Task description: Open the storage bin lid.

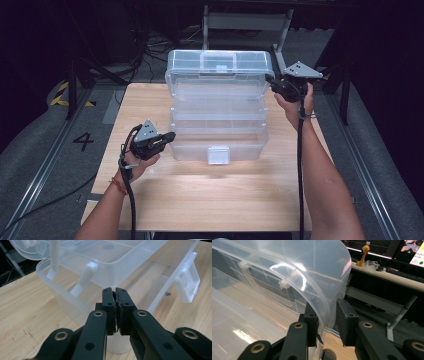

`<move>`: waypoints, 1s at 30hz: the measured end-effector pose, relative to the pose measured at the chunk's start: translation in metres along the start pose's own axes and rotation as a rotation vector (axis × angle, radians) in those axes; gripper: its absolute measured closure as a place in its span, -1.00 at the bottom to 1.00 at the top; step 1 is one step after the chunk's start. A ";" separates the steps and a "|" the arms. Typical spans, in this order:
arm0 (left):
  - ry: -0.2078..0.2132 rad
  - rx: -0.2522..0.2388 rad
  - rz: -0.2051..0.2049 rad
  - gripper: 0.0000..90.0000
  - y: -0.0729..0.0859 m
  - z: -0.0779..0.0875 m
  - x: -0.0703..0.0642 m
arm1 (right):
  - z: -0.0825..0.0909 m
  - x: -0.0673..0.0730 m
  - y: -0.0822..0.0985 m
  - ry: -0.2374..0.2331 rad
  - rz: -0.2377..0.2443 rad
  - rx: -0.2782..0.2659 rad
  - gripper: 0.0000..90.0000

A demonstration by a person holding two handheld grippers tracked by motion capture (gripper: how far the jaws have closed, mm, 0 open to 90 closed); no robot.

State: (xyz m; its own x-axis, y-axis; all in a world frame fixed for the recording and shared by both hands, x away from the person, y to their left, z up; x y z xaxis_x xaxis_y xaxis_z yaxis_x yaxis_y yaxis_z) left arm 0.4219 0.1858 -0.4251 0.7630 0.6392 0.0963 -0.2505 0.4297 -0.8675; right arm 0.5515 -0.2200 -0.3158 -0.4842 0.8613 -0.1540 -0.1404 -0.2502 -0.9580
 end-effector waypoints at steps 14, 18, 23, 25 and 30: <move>0.003 0.002 -0.001 0.93 0.000 -0.002 -0.001 | -0.009 0.000 0.013 -0.010 -0.013 0.034 0.61; 0.003 0.002 -0.001 0.93 0.000 -0.002 -0.001 | -0.011 -0.001 0.017 -0.015 -0.018 0.047 0.61; 0.005 0.000 0.001 0.93 0.000 -0.002 -0.001 | -0.015 -0.001 0.022 -0.022 -0.032 0.060 0.61; 0.006 0.000 0.002 0.93 0.000 -0.002 -0.001 | -0.017 -0.002 0.024 -0.026 -0.036 0.067 0.61; 0.008 -0.001 0.003 0.93 0.000 -0.002 -0.001 | -0.021 -0.002 0.026 -0.026 -0.028 0.082 0.61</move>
Point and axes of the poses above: each handheld gripper's, and its own axes: z roughly backward along the jaws, y roughly out of its underside, x roughly to its left, the point moved 3 cm from there along -z, roughly forward along the jaws, and after that the axes turned 2 degrees about -z, right-handed, at the moved point
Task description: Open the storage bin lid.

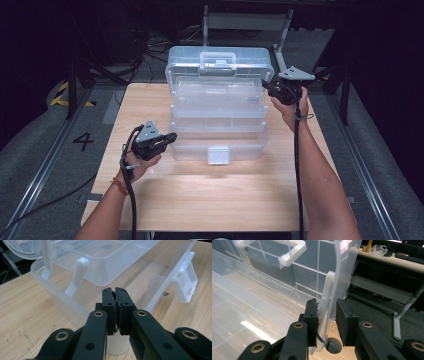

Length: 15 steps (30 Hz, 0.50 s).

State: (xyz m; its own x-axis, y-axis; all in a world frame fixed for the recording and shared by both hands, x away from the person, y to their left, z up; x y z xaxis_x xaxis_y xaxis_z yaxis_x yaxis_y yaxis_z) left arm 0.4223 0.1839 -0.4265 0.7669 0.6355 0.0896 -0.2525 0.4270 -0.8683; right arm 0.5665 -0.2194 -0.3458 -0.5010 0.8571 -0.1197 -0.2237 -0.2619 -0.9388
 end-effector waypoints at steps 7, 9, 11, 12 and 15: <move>0.004 0.002 -0.001 0.93 0.000 0.000 0.000 | -0.005 -0.001 0.004 -0.003 -0.002 0.007 0.62; 0.008 0.000 0.001 0.93 0.000 0.000 0.000 | -0.006 -0.003 0.004 -0.005 -0.003 0.009 0.62; 0.003 0.002 0.000 0.93 0.000 0.000 0.000 | -0.007 -0.002 0.004 -0.004 0.006 0.014 0.63; 0.003 0.002 0.000 0.92 0.000 0.000 0.000 | -0.007 -0.002 0.004 -0.002 0.008 0.015 0.64; 0.002 0.000 0.001 0.92 0.000 0.000 0.000 | -0.008 -0.004 0.003 -0.006 0.005 0.023 0.65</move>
Point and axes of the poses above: each handheld gripper's, and its own axes: z roughly backward along the jaws, y roughly out of its underside, x roughly to its left, the point moved 3 cm from there along -z, roughly forward along the jaws, and after that the axes turned 2 degrees about -z, right-handed, at the moved point
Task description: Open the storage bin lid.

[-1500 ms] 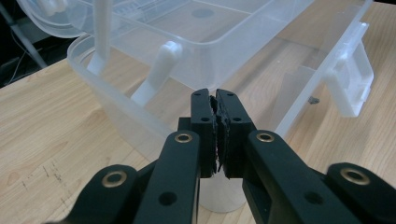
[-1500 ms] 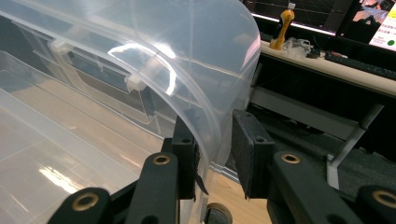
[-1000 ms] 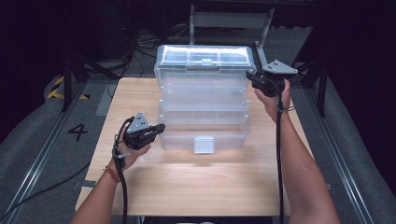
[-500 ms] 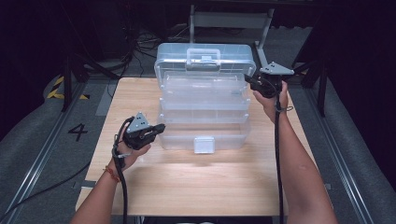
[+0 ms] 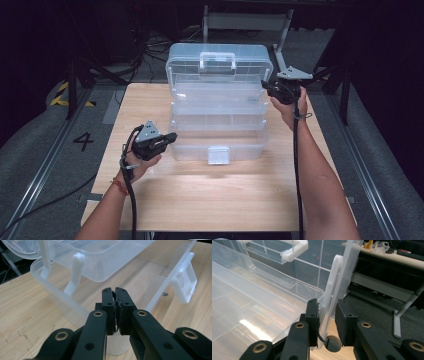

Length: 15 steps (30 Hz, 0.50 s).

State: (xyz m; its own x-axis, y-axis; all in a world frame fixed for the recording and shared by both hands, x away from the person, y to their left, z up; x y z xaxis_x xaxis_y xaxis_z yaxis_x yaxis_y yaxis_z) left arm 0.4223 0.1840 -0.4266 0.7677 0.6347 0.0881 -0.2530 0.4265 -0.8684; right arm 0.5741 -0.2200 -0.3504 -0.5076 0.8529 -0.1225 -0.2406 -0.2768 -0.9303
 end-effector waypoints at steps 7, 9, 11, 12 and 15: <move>-0.001 -0.001 0.000 0.91 0.000 0.000 0.000 | -0.003 -0.003 -0.003 -0.008 -0.003 0.012 0.65; -0.004 0.000 -0.003 0.90 0.000 0.000 0.000 | -0.005 -0.003 -0.004 -0.012 -0.003 0.010 0.65; -0.004 0.000 -0.002 0.91 0.000 0.000 0.000 | -0.006 -0.005 -0.005 -0.019 -0.006 0.012 0.65; -0.003 0.000 -0.002 0.90 0.000 0.000 0.000 | -0.007 -0.005 -0.005 -0.017 -0.003 0.012 0.65; 0.001 -0.001 0.001 0.90 0.000 0.000 0.000 | -0.008 -0.006 -0.006 -0.020 -0.012 0.017 0.65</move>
Point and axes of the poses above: each handheld gripper's, and its own axes: z roughly backward along the jaws, y roughly out of its underside, x roughly to its left, the point moved 3 cm from there along -z, roughly forward along the jaws, and after that the axes turned 2 degrees about -z, right-handed, at the moved point
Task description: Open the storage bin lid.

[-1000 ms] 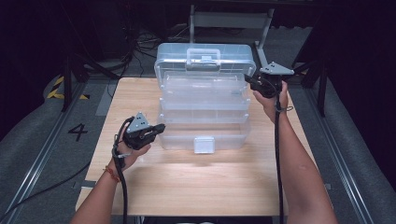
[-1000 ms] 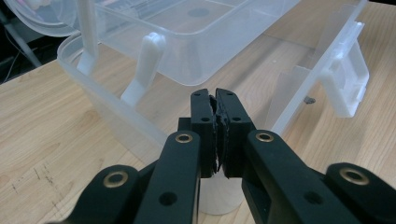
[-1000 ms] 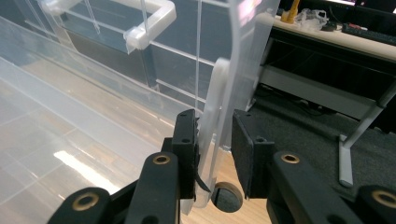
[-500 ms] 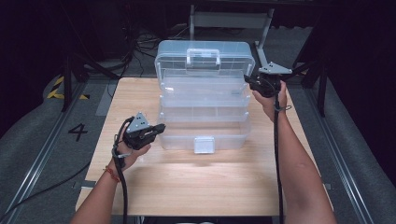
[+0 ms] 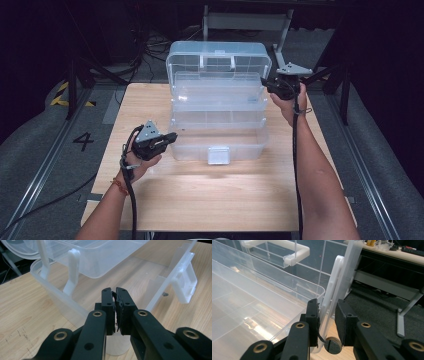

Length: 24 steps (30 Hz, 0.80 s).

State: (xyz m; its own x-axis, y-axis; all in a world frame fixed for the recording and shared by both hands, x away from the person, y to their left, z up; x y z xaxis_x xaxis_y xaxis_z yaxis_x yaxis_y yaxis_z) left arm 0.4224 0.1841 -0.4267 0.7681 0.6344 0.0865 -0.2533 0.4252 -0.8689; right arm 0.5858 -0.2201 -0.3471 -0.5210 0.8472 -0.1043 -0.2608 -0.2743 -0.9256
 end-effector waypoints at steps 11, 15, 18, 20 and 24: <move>0.003 -0.001 0.005 0.90 0.000 0.000 0.000 | -0.008 -0.003 -0.005 0.000 -0.021 0.020 0.64; 0.002 -0.001 0.004 0.90 0.000 -0.001 0.000 | -0.010 -0.005 -0.006 -0.003 -0.030 0.029 0.64; 0.002 -0.001 0.003 0.90 0.000 -0.001 0.000 | -0.012 -0.005 -0.007 0.000 -0.031 0.036 0.63; 0.002 -0.001 0.003 0.90 0.000 -0.001 0.000 | -0.013 -0.006 -0.008 -0.001 -0.034 0.041 0.63; 0.001 -0.002 0.003 0.89 0.000 -0.001 0.000 | -0.015 -0.006 -0.008 0.001 -0.037 0.045 0.62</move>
State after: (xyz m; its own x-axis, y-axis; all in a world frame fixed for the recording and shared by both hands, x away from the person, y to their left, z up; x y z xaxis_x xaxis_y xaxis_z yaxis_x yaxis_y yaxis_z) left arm 0.4226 0.1832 -0.4271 0.7682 0.6348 0.0830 -0.2547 0.4220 -0.8701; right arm 0.6032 -0.2164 -0.3441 -0.5094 0.8576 -0.0705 -0.3161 -0.2627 -0.9116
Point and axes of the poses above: each handheld gripper's, and its own axes: z roughly backward along the jaws, y roughly out of its underside, x roughly to its left, the point moved 3 cm from there along -z, roughly forward along the jaws, and after that the axes turned 2 degrees about -z, right-handed, at the moved point
